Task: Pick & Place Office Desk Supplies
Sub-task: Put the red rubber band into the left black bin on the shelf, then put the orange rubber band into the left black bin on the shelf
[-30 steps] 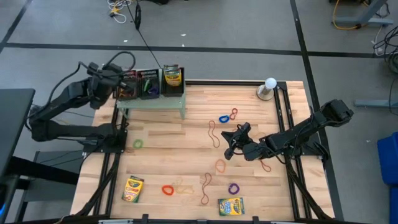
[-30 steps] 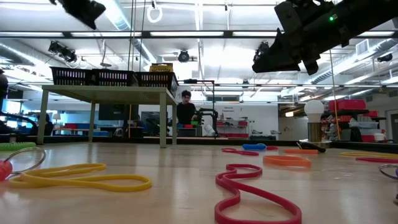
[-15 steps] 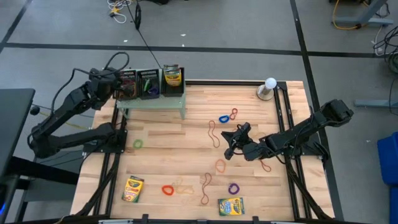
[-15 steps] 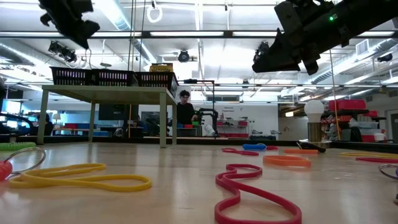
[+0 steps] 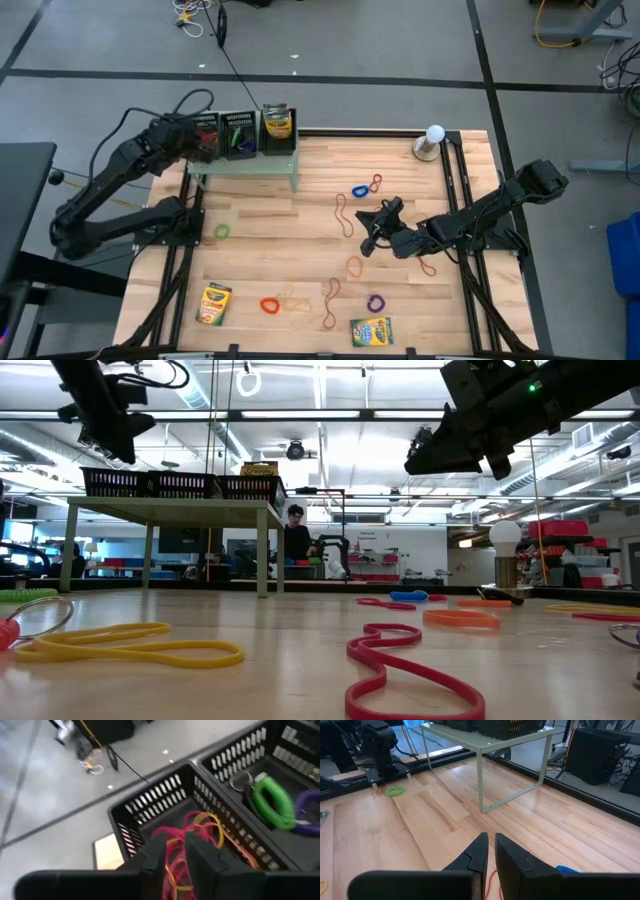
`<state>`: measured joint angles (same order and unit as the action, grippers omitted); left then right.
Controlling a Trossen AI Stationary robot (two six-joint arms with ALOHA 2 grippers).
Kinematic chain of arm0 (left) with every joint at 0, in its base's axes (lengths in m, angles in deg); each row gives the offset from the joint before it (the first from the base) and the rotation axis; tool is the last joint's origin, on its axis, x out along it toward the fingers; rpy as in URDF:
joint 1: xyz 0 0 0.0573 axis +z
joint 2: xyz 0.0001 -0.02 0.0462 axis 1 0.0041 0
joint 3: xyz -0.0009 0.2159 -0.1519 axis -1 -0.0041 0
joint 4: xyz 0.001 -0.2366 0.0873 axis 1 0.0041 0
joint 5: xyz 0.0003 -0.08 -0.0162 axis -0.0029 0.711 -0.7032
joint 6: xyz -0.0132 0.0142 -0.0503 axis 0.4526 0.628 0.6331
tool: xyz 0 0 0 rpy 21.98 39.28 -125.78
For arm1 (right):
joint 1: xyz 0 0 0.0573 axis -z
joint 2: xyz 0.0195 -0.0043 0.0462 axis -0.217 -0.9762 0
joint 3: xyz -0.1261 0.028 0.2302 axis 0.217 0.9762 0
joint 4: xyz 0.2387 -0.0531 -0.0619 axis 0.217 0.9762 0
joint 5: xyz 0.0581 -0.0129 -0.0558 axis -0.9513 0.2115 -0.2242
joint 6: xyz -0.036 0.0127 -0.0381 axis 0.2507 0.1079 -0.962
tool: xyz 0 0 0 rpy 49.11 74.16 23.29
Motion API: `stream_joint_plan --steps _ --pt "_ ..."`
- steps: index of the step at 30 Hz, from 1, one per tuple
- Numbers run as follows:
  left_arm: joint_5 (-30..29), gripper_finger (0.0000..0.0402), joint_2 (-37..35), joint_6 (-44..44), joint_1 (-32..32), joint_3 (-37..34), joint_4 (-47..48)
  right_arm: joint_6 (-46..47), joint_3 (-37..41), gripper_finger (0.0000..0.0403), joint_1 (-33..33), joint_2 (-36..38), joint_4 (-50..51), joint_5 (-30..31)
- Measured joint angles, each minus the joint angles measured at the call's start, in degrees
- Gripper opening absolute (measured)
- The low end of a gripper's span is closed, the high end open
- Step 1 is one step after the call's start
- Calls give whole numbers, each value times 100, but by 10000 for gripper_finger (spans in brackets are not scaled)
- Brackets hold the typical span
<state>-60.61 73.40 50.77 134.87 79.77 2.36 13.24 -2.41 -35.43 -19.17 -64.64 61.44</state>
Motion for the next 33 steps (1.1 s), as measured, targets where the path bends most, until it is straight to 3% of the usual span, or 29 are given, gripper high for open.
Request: stream_joint_plan --steps 7,10,13,19,22,25,29,33 --pt "1078 130 112 238 26 610 792 2 0 39 -1 0 -1 -20" --pt "1606 130 -8 288 -18 714 840 0 0 39 -1 0 -1 -22" --pt "1865 105 -264 648 -249 626 840 2 0 39 0 0 -1 -22" --pt "1858 13 -737 1142 -1232 -132 175 2 0 39 0 0 -1 -20" --pt "1722 7 -893 1253 -1840 -561 -452 4 0 39 0 0 -1 -20" --pt "1226 7 -890 1335 -2516 -965 -1134 4 0 39 0 0 -1 -20" --pt "629 7 -890 991 -3422 -1435 -2235 4 0 39 -1 0 -1 -20" --pt "528 7 -875 598 -4226 -1854 -3302 2 0 39 -1 0 -1 -17"
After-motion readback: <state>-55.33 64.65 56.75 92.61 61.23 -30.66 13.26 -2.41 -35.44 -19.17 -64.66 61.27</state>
